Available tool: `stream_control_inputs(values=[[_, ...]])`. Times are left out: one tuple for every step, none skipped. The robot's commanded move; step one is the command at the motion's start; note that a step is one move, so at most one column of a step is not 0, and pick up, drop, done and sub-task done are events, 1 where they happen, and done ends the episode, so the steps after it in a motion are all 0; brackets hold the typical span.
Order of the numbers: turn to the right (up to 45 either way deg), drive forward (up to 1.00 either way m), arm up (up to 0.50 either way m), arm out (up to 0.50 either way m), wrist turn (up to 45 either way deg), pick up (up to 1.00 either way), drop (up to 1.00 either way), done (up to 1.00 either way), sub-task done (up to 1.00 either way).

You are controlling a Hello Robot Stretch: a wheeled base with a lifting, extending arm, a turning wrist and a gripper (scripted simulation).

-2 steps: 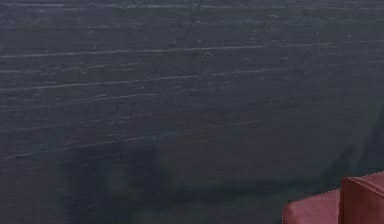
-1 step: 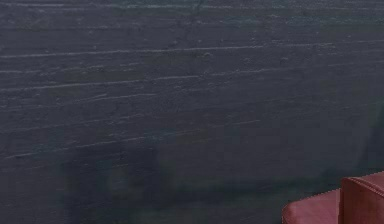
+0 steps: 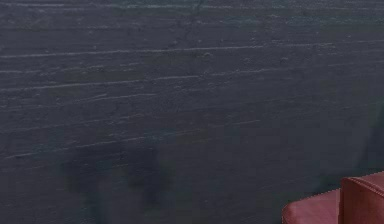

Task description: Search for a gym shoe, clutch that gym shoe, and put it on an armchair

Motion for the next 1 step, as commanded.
stream_control_inputs(values=[[0.0,0.0,-0.32,0.0,0.0,0.0,0.0,0.0,0.0]])
